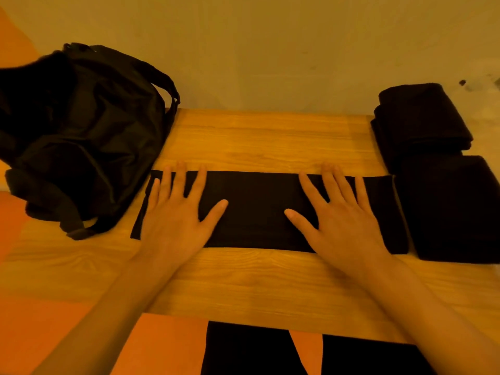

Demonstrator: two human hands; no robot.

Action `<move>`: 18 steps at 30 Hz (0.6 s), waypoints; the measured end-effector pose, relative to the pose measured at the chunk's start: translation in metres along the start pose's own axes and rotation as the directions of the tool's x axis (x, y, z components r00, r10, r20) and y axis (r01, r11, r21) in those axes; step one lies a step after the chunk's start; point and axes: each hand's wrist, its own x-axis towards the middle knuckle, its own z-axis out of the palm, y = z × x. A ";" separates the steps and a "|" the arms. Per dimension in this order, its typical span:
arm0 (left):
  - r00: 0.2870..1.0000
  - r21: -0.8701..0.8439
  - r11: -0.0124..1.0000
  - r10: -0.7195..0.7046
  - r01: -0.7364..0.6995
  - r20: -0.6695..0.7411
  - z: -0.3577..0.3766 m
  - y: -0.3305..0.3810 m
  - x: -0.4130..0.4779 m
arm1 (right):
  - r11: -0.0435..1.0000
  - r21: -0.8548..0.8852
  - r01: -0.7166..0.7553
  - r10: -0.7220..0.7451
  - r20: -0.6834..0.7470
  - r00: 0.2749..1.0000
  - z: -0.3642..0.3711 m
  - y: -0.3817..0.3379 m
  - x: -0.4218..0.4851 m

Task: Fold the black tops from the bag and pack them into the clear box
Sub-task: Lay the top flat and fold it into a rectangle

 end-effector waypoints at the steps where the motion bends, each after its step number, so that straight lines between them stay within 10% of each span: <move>1: 1.000 0.000 1.000 0.004 -0.004 -0.004 0.001 -0.006 -0.001 | 1.000 0.001 -0.031 0.031 -0.004 1.000 0.000 0.004 -0.003; 18: 0.999 0.015 1.000 -0.013 0.014 -0.041 -0.001 -0.014 -0.005 | 0.988 -0.003 -0.157 0.156 -0.086 0.984 -0.009 0.014 -0.016</move>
